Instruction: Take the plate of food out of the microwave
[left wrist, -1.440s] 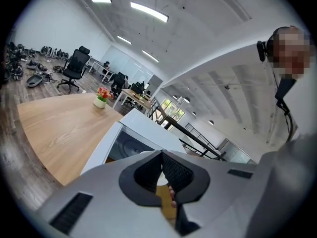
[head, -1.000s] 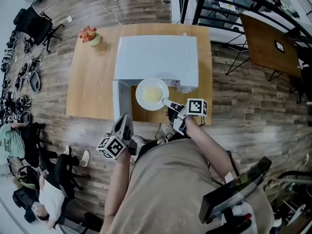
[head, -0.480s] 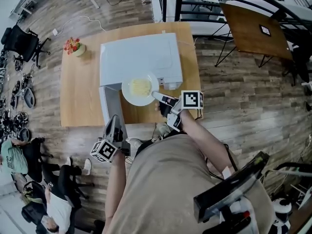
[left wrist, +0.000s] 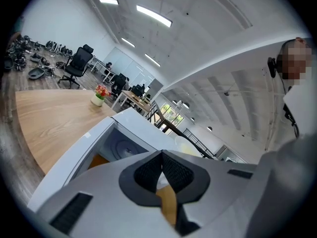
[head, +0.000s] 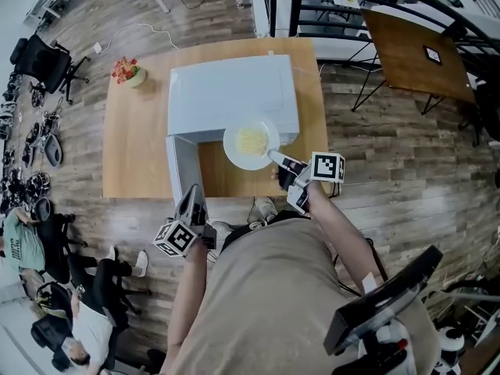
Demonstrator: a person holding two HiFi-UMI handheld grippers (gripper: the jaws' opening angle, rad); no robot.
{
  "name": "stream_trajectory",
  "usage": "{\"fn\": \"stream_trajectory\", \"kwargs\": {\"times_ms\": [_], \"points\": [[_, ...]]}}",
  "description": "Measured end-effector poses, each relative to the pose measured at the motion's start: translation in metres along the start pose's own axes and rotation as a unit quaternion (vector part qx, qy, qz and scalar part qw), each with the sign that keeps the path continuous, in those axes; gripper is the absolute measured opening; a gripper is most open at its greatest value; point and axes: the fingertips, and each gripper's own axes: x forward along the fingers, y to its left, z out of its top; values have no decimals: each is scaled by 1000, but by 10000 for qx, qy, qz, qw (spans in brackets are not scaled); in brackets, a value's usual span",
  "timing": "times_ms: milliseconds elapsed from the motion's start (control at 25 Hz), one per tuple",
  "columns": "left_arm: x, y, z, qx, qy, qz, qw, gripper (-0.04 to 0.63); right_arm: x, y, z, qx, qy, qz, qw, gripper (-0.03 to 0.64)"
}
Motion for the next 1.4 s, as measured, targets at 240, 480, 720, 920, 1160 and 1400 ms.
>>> {"fn": "stream_trajectory", "kwargs": {"times_ms": [240,480,720,920,1160,1400], "points": [[8,0,-18,17,114,12,9999,5,-6,-49,-16,167,257,-530,9981,20],[15,2,-28,230,212,47,9995,6,9,-92,-46,496,647,-827,9932,20],[20,9,-29,494,-63,54,9987,6,34,-143,-70,592,1052,-1160,9859,20],[18,17,-38,477,-112,31,9988,5,43,-193,-82,745,1181,-1491,9789,20],[10,24,-41,354,-187,55,9992,6,56,-238,-89,917,1275,-1755,9719,20],[3,34,-42,266,-198,211,9992,5,59,-257,-93,1079,1208,-1823,9698,20]]}}
